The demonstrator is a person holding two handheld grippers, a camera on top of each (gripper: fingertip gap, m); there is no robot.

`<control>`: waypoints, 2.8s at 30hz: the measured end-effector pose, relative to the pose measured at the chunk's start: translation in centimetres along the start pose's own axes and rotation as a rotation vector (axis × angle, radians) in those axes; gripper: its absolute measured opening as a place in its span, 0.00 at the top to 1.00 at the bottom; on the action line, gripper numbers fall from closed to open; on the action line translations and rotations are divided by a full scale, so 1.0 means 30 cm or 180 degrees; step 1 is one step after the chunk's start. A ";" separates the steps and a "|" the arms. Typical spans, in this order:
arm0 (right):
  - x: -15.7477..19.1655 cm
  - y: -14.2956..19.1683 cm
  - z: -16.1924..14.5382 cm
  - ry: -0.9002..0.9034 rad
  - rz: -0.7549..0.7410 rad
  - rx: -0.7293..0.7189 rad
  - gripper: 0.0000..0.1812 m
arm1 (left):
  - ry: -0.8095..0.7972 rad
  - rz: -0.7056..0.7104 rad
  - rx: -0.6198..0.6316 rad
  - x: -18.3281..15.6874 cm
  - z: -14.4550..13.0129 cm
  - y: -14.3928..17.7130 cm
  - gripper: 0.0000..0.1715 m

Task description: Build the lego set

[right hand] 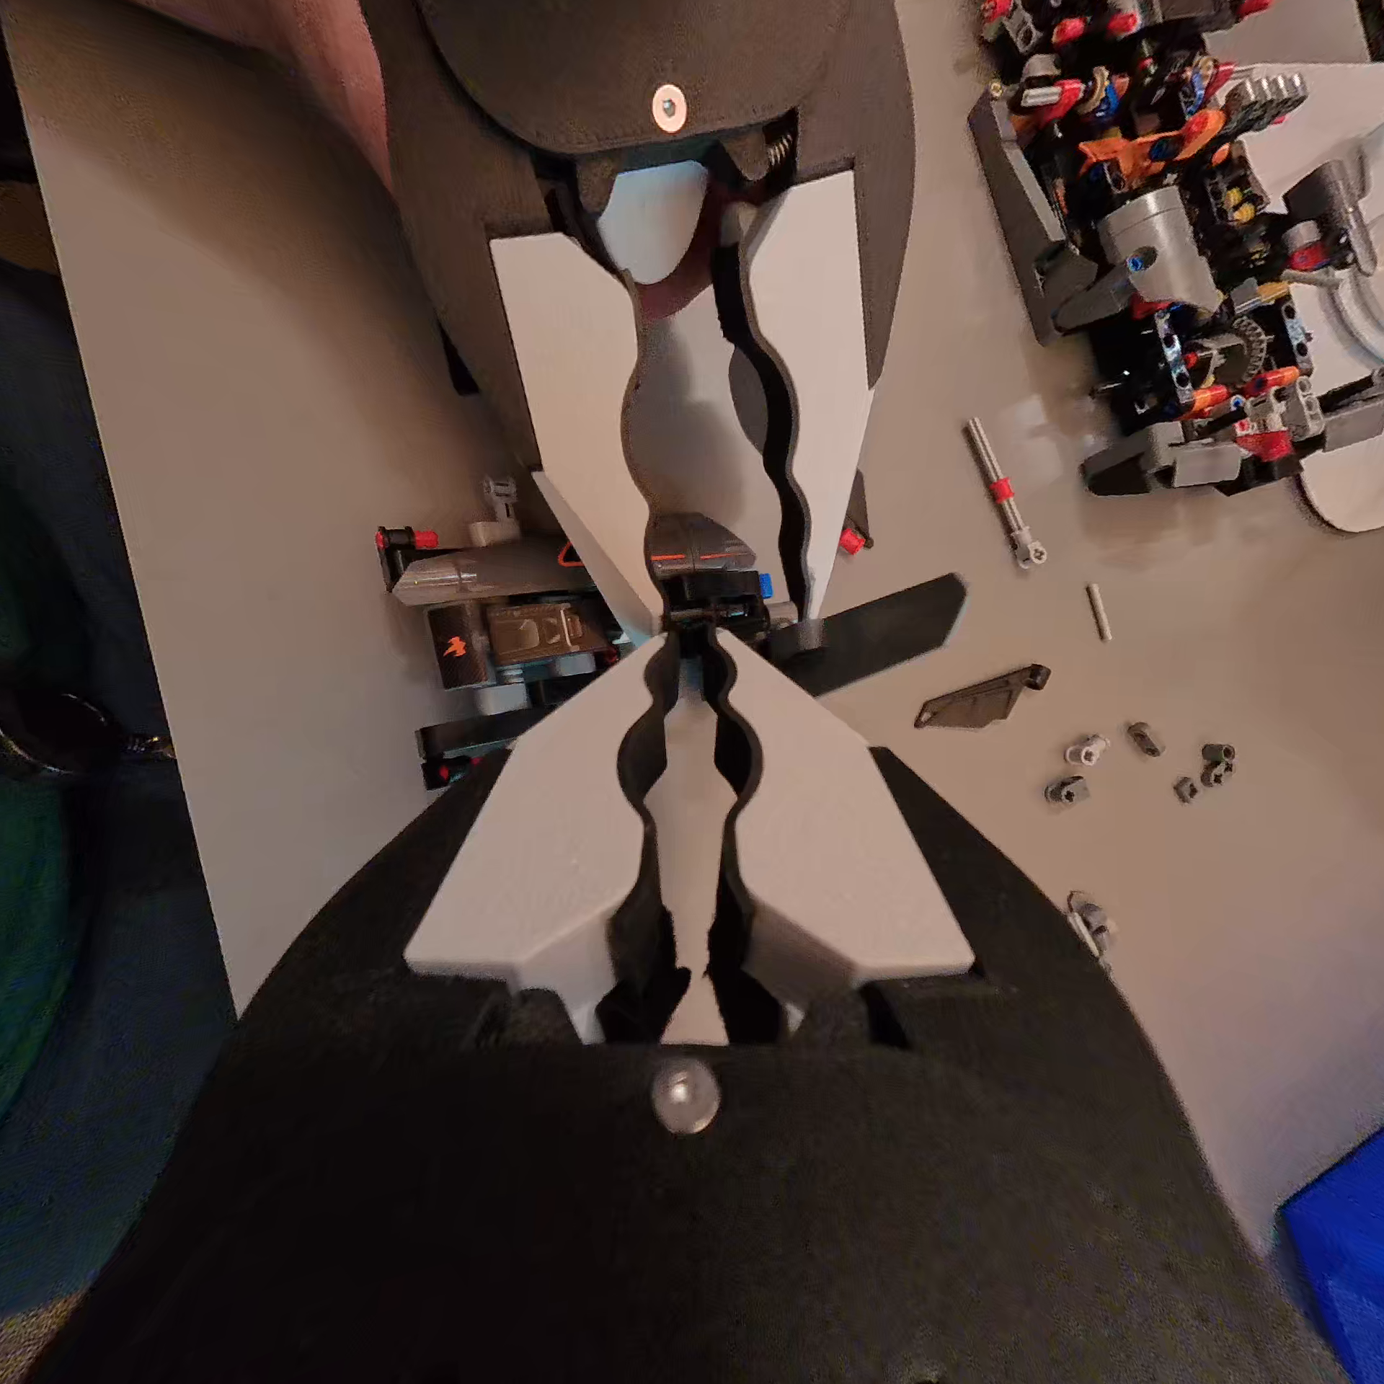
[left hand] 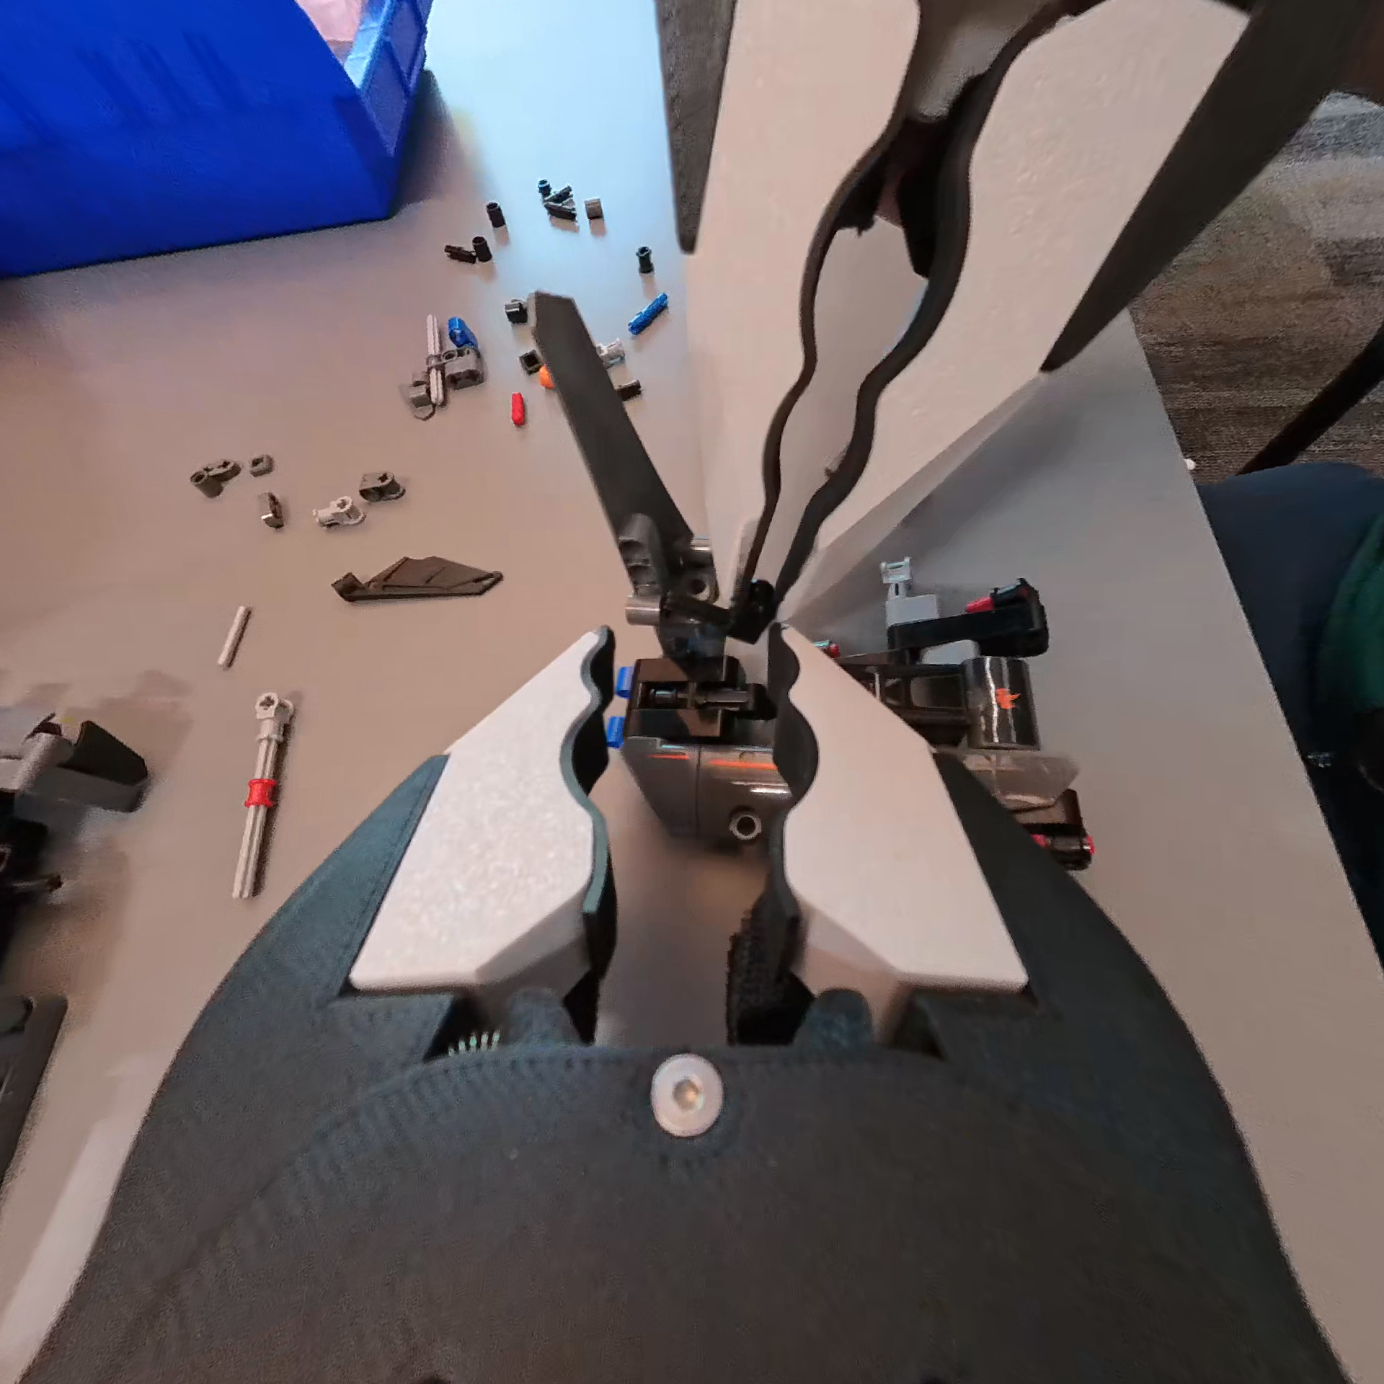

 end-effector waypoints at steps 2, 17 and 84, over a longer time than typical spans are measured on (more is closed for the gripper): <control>-0.003 0.000 0.003 0.0002 0.0054 0.0017 0.98 | -0.0034 0.0036 -0.0033 0.005 0.004 0.000 0.78; -0.030 0.004 -0.008 -0.0510 0.0545 0.0252 0.98 | -0.0208 0.0060 -0.0146 0.003 0.022 -0.005 0.83; -0.120 0.051 -0.109 0.0085 0.0954 0.0733 0.98 | -0.0455 -0.0347 -0.0035 0.059 0.090 -0.121 0.84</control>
Point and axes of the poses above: each gripper's, where its closed fingertips meet, y back along the fingers, z out of its top, x = y × z across the jaws, the point moved 2 cm from there along y, back along the fingers, and after that the axes turned 6 degrees about x, right-handed, at the moved point
